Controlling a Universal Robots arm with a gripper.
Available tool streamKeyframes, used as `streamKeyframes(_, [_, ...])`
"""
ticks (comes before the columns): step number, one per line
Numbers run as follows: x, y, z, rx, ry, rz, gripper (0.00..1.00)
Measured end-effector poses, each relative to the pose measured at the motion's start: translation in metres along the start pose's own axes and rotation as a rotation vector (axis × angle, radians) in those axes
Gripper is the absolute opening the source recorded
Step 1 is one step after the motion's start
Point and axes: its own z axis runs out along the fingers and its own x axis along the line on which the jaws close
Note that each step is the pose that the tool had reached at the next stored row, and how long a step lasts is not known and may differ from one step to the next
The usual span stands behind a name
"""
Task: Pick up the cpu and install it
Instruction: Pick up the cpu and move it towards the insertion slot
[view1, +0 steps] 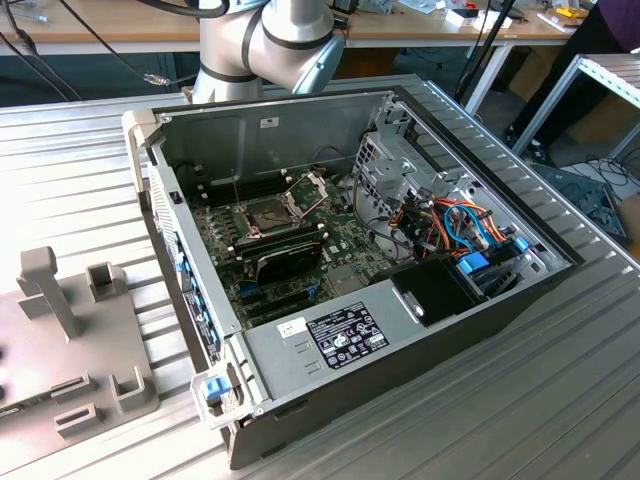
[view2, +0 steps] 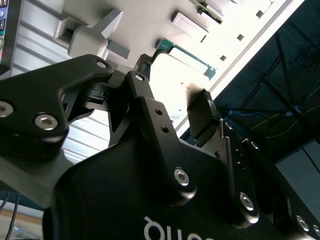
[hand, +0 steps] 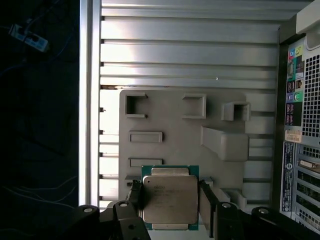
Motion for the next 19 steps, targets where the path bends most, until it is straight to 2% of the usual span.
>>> streamKeyframes(14, [-0.0304,-0.0007,-0.0005,0.0,0.0,0.0,0.55])
streamKeyframes(19, [-0.0315,-0.0008,-0.0005,0.0001,0.0,0.0,0.55])
